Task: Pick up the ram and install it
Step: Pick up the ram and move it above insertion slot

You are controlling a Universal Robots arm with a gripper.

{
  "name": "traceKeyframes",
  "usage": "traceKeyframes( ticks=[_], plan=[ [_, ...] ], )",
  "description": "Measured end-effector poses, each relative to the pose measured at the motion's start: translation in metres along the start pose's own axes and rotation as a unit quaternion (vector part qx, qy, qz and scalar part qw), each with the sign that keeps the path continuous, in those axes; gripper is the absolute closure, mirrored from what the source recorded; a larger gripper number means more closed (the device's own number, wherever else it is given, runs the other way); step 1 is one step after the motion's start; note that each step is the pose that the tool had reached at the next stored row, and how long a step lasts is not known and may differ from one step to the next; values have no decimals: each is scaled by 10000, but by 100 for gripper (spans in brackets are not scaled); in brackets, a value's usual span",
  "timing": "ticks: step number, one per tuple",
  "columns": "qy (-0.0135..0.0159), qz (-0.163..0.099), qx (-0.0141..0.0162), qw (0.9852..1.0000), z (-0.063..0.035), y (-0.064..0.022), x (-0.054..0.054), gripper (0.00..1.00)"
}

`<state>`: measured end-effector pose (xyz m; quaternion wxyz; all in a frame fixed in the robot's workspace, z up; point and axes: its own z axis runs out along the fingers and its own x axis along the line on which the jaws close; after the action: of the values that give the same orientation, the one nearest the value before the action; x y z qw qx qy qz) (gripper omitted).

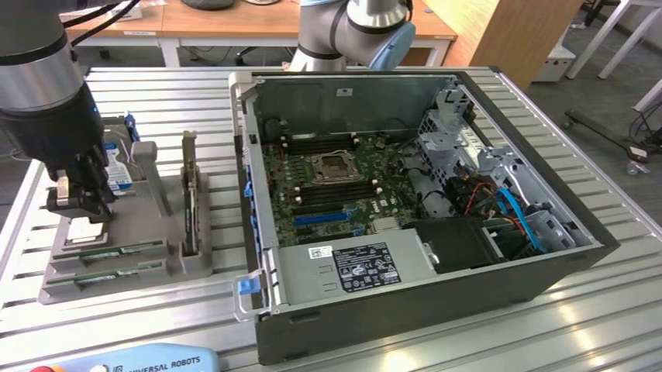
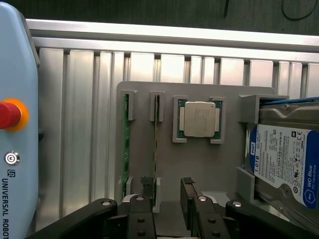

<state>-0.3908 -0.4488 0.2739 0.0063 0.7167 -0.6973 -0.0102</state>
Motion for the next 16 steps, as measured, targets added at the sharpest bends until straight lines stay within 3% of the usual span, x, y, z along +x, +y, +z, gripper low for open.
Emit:
traceKeyframes(
  ticks=[16],
  plan=[
    [0, 0, 7, 10000, 180, 0, 1, 65]
  ],
)
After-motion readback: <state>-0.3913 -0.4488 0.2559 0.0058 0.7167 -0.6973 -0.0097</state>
